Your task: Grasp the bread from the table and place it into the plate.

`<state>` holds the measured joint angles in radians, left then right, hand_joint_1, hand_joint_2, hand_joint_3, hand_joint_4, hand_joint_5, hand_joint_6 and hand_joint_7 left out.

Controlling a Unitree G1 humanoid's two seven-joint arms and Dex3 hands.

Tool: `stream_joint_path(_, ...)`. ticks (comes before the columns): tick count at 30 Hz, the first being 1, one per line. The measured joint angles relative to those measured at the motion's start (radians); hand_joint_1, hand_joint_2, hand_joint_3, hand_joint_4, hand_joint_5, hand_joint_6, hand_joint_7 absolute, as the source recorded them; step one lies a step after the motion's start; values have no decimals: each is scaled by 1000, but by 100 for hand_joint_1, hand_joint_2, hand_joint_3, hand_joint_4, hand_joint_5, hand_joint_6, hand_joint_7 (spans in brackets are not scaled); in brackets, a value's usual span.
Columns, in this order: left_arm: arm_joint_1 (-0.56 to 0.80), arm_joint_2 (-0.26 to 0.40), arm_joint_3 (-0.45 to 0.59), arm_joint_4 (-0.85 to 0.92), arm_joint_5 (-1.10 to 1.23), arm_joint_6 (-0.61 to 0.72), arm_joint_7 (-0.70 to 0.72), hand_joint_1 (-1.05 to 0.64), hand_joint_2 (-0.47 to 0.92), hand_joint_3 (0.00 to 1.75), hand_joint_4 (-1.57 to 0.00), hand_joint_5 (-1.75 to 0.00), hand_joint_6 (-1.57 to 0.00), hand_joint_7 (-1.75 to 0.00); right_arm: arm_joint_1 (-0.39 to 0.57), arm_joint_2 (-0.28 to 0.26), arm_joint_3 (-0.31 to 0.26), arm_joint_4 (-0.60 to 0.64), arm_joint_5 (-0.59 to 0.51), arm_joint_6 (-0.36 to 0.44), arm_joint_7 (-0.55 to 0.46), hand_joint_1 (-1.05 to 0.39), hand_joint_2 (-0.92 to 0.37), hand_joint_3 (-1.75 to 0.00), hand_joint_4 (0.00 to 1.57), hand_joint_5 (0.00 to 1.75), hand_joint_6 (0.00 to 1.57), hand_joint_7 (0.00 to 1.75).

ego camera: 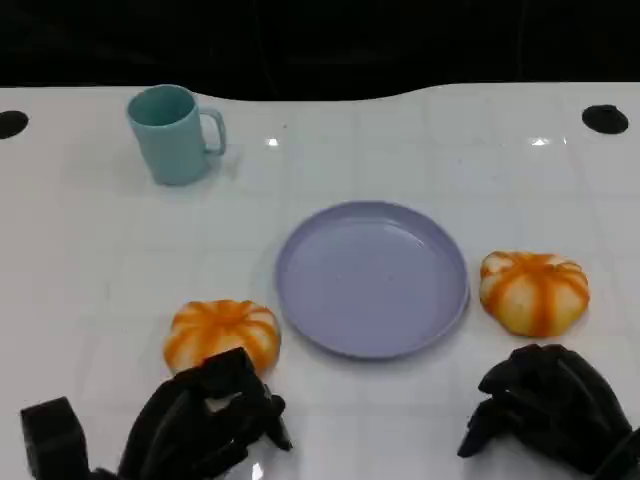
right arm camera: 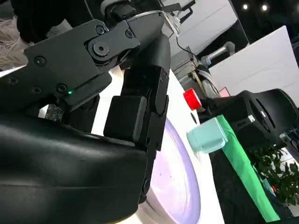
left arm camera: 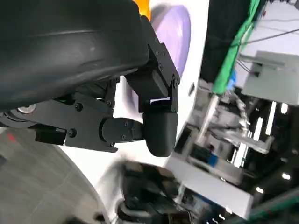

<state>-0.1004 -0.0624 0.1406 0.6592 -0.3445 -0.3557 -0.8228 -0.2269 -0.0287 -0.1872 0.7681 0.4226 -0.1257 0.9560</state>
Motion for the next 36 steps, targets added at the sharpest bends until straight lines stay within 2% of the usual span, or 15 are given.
stream_joint_path(2, 8, 23, -14, -25, 53, -48, 44, -69, 92, 27, -54, -128, -68, -57, 1, 0, 0, -2, 0, 2, 0, -63, -71, 0, 157, 30, 157, 3)
stream_joint_path(6, 10, 73, -46, -67, 174, -164, 132, -71, 92, 31, -50, -114, -61, -42, 1, 0, 0, -2, 0, 2, 0, -63, -72, 0, 157, 30, 157, 3)
stream_joint_path(8, 11, 105, -63, -81, 231, -218, 169, -72, 92, 24, -50, -101, -63, -28, 1, 1, 0, -3, 1, 2, 1, -63, -72, 0, 157, 30, 157, 3)
stream_joint_path(11, 14, 152, -80, -126, 313, -248, 237, -73, 92, 20, -50, -92, -65, -20, 1, 2, 0, -4, 1, 3, -1, -63, -71, 0, 157, 30, 157, 3)
stream_joint_path(13, 16, 177, -90, -156, 358, -249, 282, -72, 92, 19, -45, -87, -61, -15, 1, 2, 0, -5, 1, 4, -3, -64, -72, 0, 157, 29, 156, 2)
stream_joint_path(18, 30, 270, -145, -267, 558, -249, 401, -71, 92, 16, -37, -79, -53, -7, 1, 2, 1, -3, 0, 0, -2, -64, -72, 0, 157, 29, 157, 2)
stream_joint_path(22, 30, 335, -180, -326, 691, -248, 487, -70, 92, 9, -44, -79, -55, -5, 2, 3, 2, -3, -2, -7, -3, -65, -72, 0, 157, 30, 157, 2)
stream_joint_path(31, 30, 356, -240, -377, 653, -223, 481, -70, 92, 9, -46, -81, -55, -3, 1, 5, 3, -4, -2, -5, -6, -66, -72, 0, 157, 31, 157, 3)
stream_joint_path(36, 36, 388, -241, -414, 783, -253, 609, -71, 92, 11, -40, -80, -53, -2, 1, 5, 4, -6, -2, -3, -9, -65, -72, 0, 157, 30, 157, 3)
